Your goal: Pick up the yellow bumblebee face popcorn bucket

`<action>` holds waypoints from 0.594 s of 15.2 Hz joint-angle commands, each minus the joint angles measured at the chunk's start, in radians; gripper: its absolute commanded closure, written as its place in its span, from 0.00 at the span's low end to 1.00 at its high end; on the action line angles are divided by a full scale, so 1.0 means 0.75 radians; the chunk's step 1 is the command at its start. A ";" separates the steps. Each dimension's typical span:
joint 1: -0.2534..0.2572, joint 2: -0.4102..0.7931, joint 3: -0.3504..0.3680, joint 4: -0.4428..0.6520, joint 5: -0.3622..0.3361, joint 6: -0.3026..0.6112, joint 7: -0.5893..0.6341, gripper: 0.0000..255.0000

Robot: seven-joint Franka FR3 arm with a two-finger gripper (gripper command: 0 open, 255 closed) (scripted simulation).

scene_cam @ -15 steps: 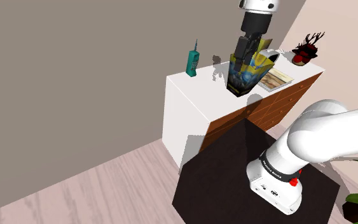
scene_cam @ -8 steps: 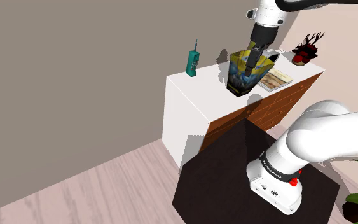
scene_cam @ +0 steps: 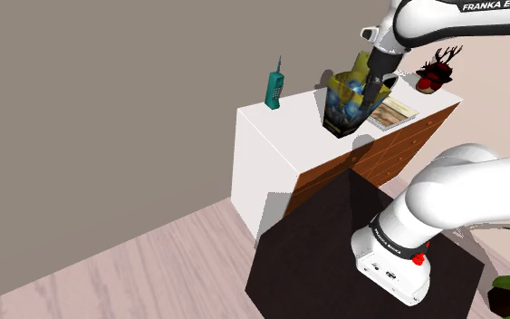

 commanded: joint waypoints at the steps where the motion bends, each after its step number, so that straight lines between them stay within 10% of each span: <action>1: -0.016 0.019 -0.066 -0.015 -0.067 0.086 -0.095 0.00; 9: 0.011 0.267 -0.363 0.060 -0.225 0.479 -0.455 0.00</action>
